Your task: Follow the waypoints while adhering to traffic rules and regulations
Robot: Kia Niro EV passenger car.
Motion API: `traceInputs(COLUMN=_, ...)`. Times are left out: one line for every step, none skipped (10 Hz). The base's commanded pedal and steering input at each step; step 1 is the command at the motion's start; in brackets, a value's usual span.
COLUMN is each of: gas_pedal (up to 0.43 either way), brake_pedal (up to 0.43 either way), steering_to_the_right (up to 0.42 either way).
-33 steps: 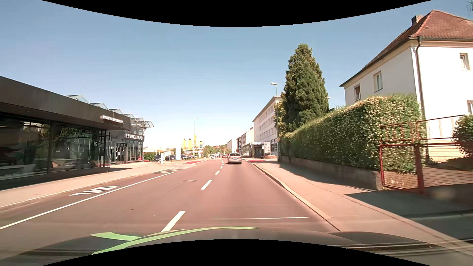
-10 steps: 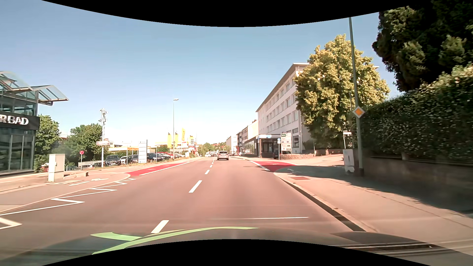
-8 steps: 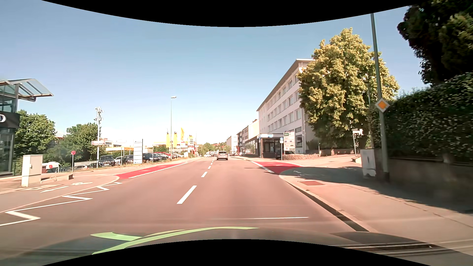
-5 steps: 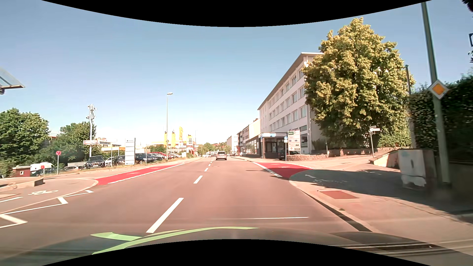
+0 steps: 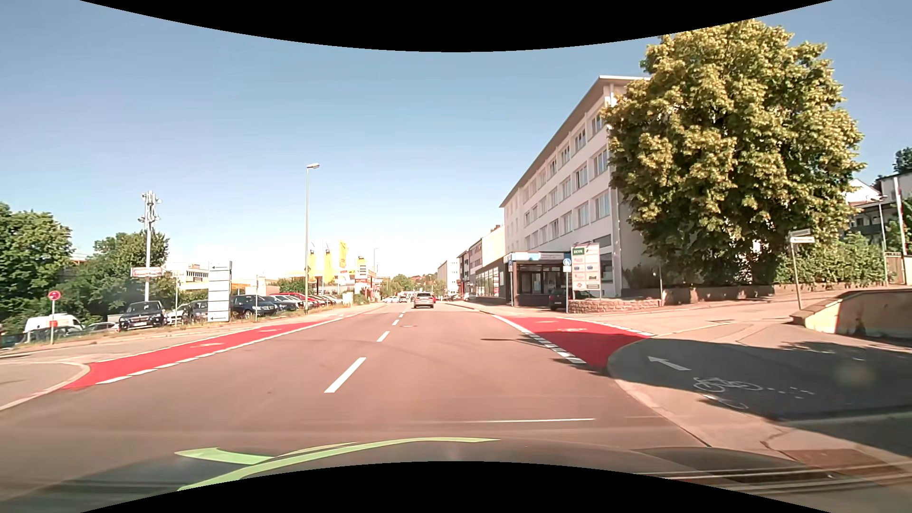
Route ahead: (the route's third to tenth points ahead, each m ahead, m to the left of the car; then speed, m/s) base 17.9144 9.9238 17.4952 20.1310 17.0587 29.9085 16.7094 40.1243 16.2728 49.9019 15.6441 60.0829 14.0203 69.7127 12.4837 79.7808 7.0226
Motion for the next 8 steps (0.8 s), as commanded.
traceInputs(gas_pedal=0.000, brake_pedal=0.159, steering_to_the_right=-0.005)
traceInputs(gas_pedal=0.000, brake_pedal=0.159, steering_to_the_right=-0.006)
traceInputs(gas_pedal=0.000, brake_pedal=0.159, steering_to_the_right=-0.009)
traceInputs(gas_pedal=0.000, brake_pedal=0.159, steering_to_the_right=-0.020)
traceInputs(gas_pedal=0.000, brake_pedal=0.159, steering_to_the_right=-0.029)
traceInputs(gas_pedal=0.000, brake_pedal=0.159, steering_to_the_right=-0.043)
traceInputs(gas_pedal=0.000, brake_pedal=0.159, steering_to_the_right=-0.055)
traceInputs(gas_pedal=0.000, brake_pedal=0.159, steering_to_the_right=-0.076)
